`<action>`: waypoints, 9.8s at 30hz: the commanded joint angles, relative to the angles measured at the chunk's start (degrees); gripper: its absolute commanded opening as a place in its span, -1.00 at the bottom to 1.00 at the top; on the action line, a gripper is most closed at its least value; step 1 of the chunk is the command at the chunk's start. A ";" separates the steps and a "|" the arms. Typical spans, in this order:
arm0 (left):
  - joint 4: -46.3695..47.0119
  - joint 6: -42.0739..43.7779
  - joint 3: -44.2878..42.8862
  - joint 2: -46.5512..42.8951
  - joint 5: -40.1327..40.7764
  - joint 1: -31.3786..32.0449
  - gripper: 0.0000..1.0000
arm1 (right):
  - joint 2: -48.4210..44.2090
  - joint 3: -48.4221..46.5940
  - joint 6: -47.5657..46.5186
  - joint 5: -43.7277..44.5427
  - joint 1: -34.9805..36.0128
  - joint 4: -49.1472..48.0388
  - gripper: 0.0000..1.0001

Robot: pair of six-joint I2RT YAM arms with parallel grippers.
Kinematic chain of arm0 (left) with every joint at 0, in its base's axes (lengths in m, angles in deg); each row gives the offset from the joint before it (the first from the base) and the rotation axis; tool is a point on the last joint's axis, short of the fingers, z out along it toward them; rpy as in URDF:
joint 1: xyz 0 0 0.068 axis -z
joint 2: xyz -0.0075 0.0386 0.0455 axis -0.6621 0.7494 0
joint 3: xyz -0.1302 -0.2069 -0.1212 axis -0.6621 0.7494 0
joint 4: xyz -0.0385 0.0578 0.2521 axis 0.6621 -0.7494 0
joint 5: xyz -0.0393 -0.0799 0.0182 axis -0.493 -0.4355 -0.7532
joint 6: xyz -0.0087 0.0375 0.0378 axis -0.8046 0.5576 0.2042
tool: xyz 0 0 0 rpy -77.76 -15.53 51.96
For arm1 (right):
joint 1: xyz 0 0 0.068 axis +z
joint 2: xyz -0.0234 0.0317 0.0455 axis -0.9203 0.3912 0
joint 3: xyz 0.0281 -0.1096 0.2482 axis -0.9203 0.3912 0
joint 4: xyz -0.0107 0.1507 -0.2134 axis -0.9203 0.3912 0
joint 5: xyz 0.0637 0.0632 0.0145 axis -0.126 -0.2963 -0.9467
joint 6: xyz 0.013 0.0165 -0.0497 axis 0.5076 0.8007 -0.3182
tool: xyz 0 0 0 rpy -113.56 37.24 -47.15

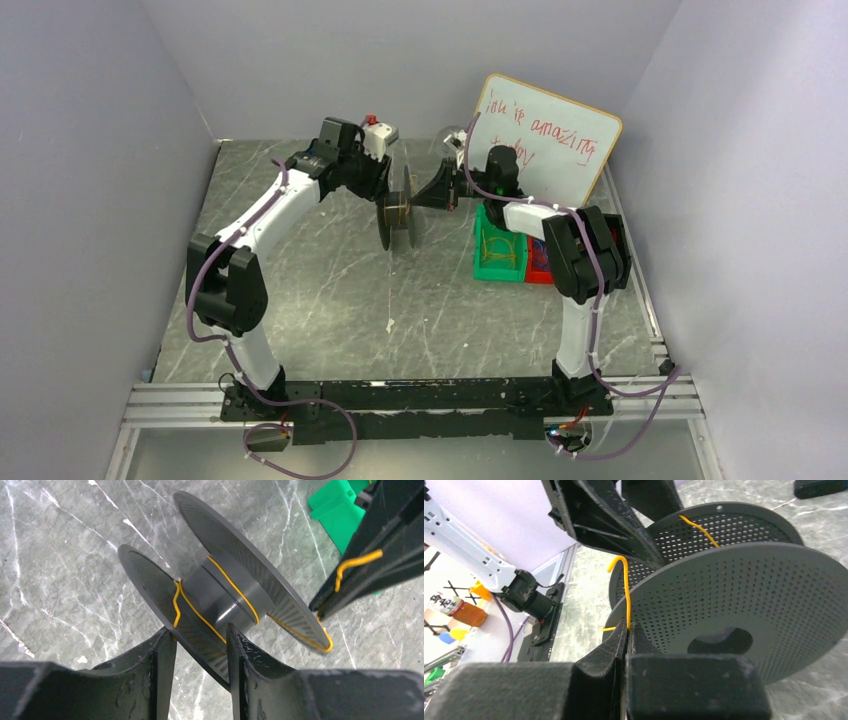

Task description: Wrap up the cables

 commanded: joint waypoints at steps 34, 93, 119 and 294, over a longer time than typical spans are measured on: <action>-8.31 3.07 -11.26 -2.94 -7.52 0.66 0.88 | -1.33 0.36 -5.79 5.79 0.11 -0.03 -1.00; 2.40 4.98 -9.43 1.02 6.17 8.97 0.23 | -2.40 2.27 4.03 4.70 1.39 -10.57 -1.00; 2.65 2.29 -9.83 1.08 4.57 8.91 -0.95 | -2.51 2.67 2.02 4.28 1.59 -8.30 -1.00; -10.59 2.31 -13.60 -1.38 17.87 10.36 0.13 | -12.46 -3.87 -23.99 16.11 4.33 30.49 -1.00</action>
